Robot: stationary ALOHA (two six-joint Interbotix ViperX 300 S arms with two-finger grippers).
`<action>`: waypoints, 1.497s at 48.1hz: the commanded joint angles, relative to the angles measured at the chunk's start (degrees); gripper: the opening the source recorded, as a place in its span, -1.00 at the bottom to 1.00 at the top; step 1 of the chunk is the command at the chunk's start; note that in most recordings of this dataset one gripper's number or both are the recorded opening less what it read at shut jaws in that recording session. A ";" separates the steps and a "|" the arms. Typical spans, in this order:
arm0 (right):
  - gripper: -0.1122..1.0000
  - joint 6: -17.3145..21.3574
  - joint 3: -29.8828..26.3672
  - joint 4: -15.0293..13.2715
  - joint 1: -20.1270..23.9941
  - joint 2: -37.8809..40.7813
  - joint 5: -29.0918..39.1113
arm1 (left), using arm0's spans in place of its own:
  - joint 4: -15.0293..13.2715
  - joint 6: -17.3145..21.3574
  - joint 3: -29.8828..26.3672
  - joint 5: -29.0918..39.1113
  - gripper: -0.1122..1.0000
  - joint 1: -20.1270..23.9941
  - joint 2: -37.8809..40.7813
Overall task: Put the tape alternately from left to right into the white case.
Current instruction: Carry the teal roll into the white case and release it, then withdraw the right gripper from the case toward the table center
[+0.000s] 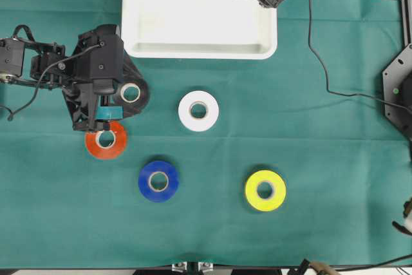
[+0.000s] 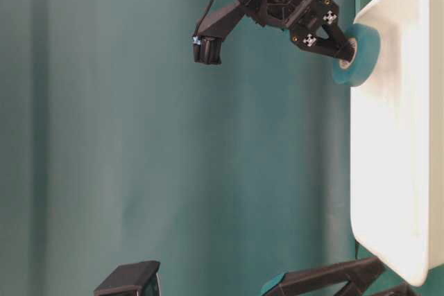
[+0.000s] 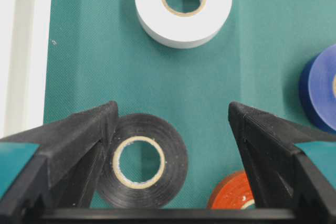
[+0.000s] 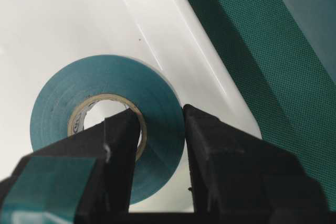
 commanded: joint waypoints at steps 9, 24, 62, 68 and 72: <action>0.41 0.00 -1.41 -0.09 -0.35 -0.70 -0.79 | 0.00 0.00 -1.32 -0.26 0.68 0.00 -0.62; 0.80 0.09 -0.97 -0.09 -0.35 -0.70 -0.79 | 0.00 0.00 -1.49 -0.26 0.67 0.00 -0.62; 0.79 0.26 0.53 -0.09 8.61 -8.35 0.35 | 0.00 0.00 -1.05 -0.26 0.68 0.00 -0.62; 0.79 0.26 1.76 -0.09 11.51 -10.20 -0.09 | 0.00 0.00 -1.05 -0.26 0.68 0.00 -0.62; 0.79 0.35 2.64 -0.09 13.62 -11.60 -0.44 | -0.09 0.00 -1.05 -0.26 0.68 0.00 -0.62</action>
